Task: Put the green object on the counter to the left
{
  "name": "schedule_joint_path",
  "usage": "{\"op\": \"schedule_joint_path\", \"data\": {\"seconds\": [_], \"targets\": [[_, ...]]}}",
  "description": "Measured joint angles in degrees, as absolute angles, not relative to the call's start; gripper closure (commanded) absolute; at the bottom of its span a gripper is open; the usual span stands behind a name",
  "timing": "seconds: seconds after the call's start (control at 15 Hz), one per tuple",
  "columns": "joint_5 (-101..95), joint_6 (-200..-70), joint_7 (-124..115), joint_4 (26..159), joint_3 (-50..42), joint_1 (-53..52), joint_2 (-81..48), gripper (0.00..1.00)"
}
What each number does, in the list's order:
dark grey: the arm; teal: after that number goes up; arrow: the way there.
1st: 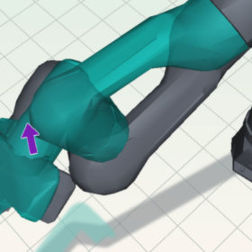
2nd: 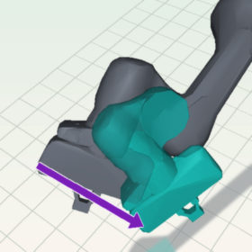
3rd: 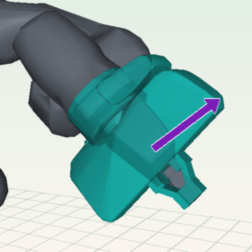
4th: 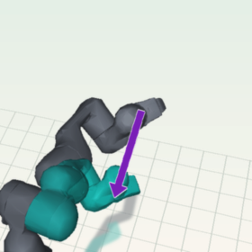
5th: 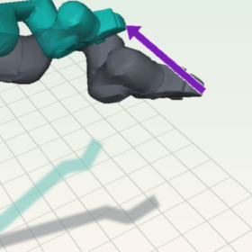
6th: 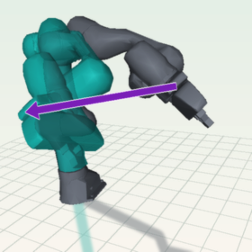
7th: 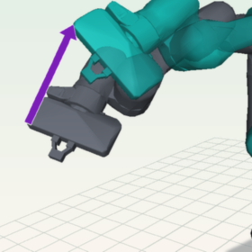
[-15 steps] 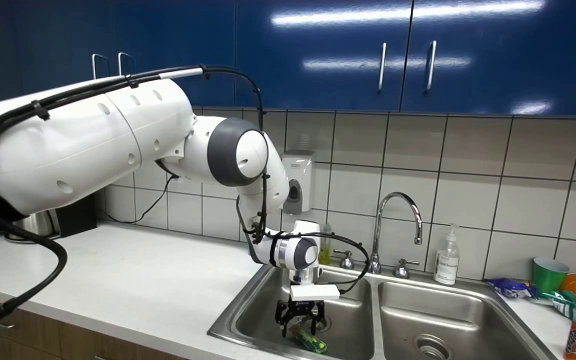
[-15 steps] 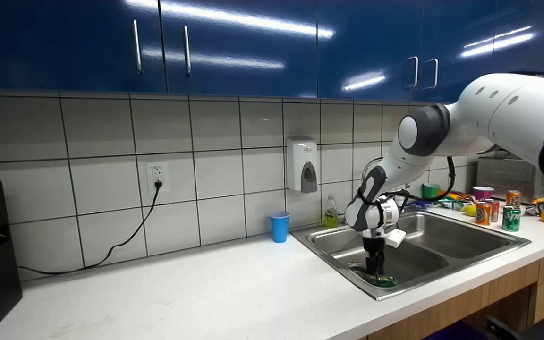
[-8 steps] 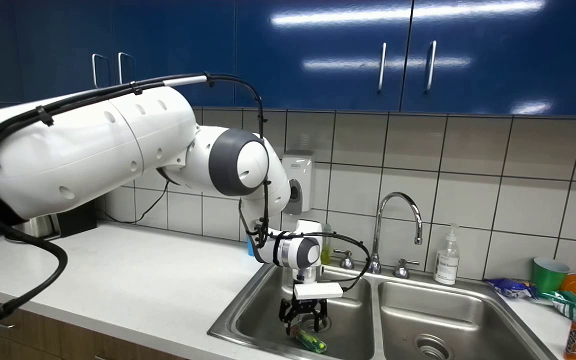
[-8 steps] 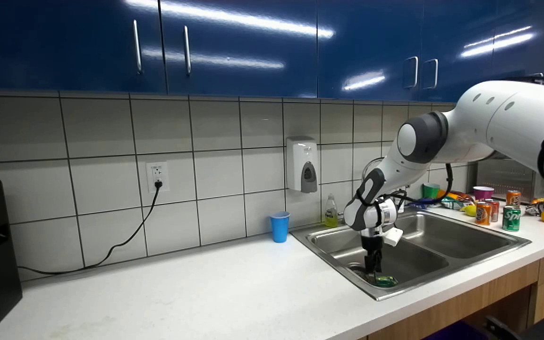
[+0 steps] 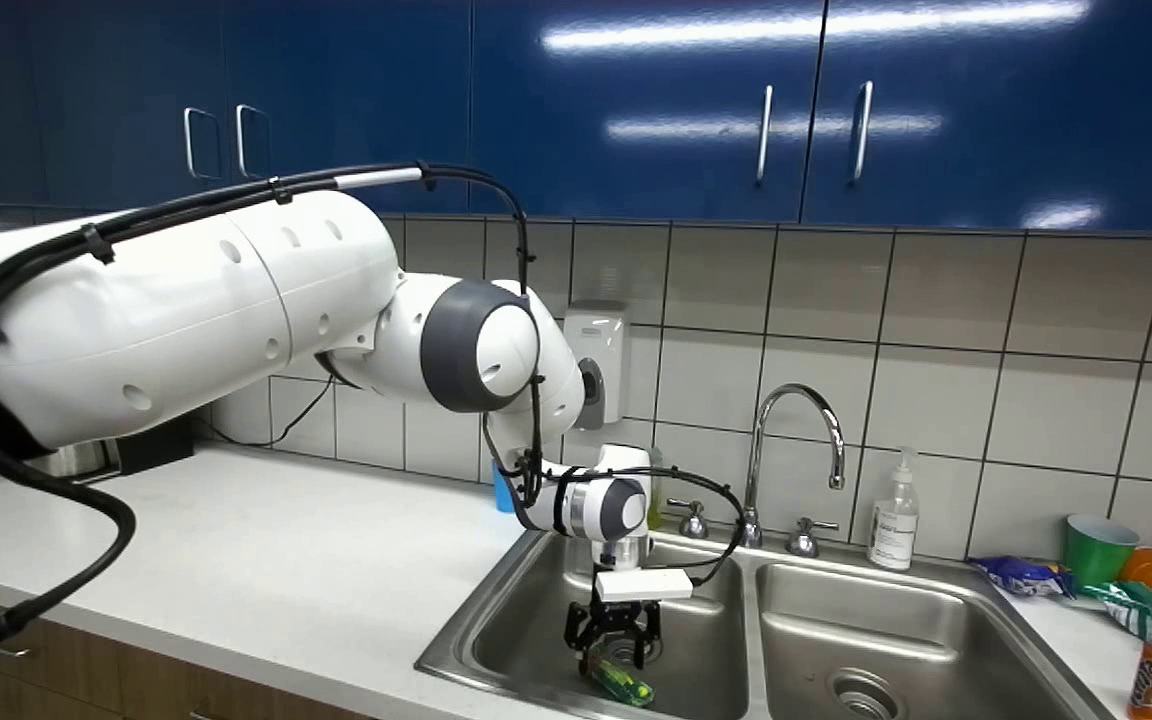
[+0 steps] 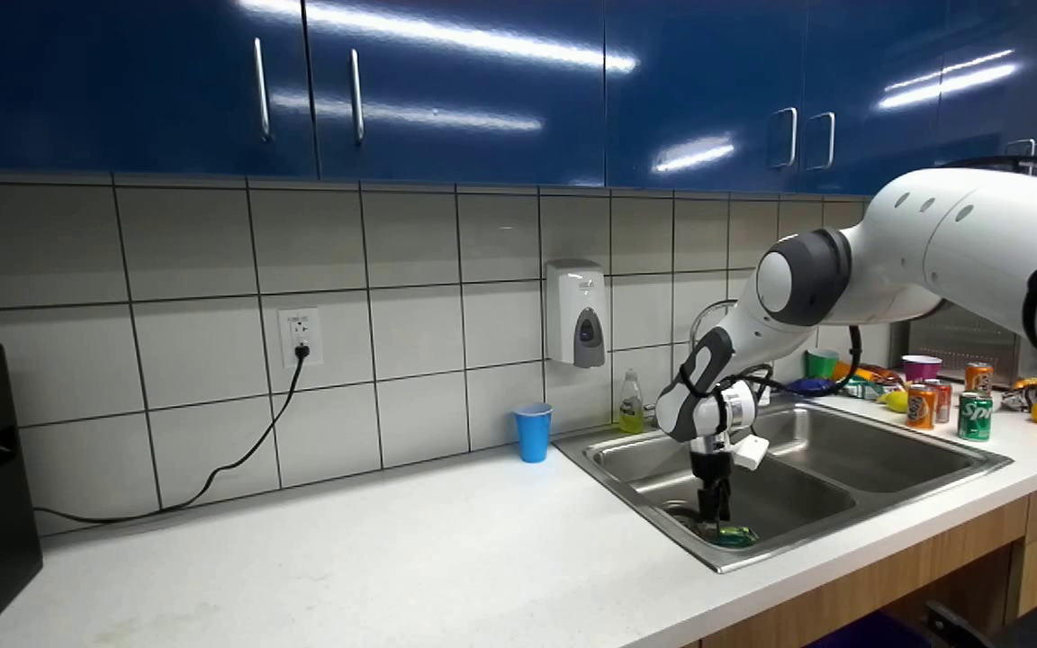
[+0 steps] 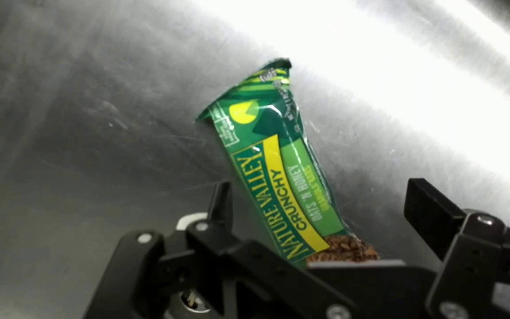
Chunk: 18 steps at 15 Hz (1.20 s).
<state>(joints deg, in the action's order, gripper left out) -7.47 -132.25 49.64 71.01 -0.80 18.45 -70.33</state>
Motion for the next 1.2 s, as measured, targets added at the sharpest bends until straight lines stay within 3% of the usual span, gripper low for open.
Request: {"op": "schedule_joint_path", "data": {"seconds": [0.93, 1.0, 1.07, 1.2], "targets": [[-7.5, -129.0, 50.5, 64.4, -1.6, 18.4, -74.6, 0.00], [-7.5, -128.9, 50.5, 64.0, -1.7, 18.5, -74.9, 0.03], [-7.5, -128.7, 50.5, 63.5, -1.7, 18.5, -75.2, 0.26], [-7.5, -128.3, 50.5, 62.7, -1.9, 18.5, -75.7, 0.31]]}}
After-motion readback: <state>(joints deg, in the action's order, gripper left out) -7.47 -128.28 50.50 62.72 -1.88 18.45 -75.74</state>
